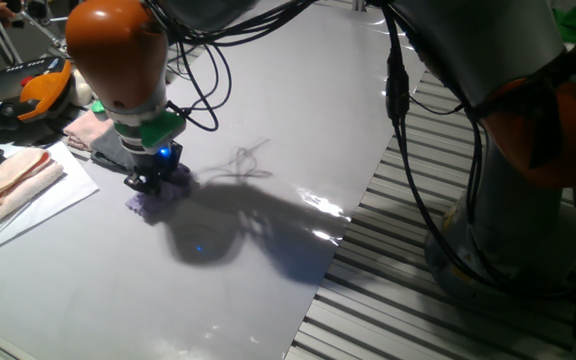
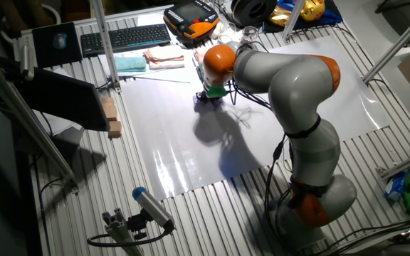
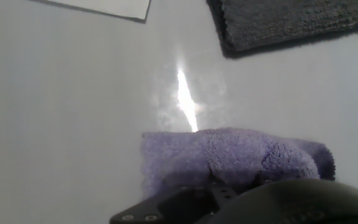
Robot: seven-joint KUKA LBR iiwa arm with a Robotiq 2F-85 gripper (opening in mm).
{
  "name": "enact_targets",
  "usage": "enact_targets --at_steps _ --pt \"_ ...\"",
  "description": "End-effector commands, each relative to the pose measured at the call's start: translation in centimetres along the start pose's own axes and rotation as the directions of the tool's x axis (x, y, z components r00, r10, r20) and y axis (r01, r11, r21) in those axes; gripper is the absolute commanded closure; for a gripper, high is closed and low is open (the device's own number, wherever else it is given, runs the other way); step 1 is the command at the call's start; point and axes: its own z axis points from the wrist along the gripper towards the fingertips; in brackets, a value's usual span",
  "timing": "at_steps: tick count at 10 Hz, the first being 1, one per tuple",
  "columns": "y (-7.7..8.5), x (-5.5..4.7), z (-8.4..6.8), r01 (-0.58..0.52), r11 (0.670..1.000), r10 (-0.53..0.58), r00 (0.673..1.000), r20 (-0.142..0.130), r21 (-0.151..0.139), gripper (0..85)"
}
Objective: Clean the table with a cloth
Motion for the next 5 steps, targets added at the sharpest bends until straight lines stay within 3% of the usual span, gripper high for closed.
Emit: enact_targets --at_steps 1,3,5 --pt "0.1 0.1 -0.3 -0.012 1.0 0.011 1.0 -0.013 -0.011 85.0" --pt "0.4 0.6 -0.6 -0.051 0.998 0.05 0.998 -0.03 -0.039 85.0" --pt "1.4 1.8 -1.3 -0.064 0.998 0.064 0.997 -0.037 -0.009 85.0"
